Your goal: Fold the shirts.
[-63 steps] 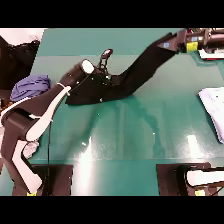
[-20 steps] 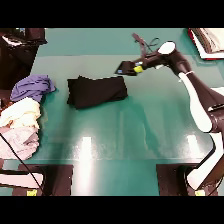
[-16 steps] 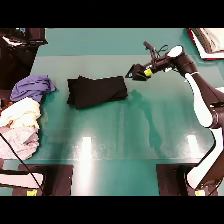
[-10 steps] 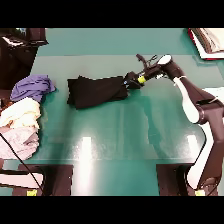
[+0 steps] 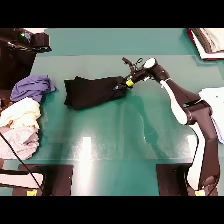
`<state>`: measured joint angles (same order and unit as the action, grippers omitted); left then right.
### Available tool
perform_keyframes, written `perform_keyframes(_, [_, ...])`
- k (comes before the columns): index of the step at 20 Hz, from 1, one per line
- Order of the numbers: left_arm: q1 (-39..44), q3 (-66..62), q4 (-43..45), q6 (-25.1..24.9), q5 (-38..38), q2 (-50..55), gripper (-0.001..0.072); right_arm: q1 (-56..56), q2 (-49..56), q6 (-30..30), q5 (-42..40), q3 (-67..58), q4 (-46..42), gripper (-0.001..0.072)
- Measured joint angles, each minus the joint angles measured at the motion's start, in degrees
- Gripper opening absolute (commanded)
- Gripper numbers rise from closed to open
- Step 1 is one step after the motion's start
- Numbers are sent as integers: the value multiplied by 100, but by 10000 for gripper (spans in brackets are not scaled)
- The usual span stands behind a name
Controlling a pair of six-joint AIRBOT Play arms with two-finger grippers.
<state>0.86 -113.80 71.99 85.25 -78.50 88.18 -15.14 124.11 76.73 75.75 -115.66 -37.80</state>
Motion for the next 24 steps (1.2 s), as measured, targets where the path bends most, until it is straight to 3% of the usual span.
perform_keyframes(6, [2, 15, -190, -17, -37, 0, 23, 1331, -1115, -79, 463, -22, -931, 18])
perform_keyframes(13, [13, 17, -535, -17, 7, 0, 23, 3869, -2339, 415, 765, -22, -2162, 17])
perform_keyframes(18, [212, 17, -651, -17, 140, 0, 23, 5272, -2767, 658, 861, -20, -2444, 18])
perform_keyframes(24, [442, 17, -656, -24, 452, 0, 23, 6122, -3307, 824, 984, -24, -2476, 18])
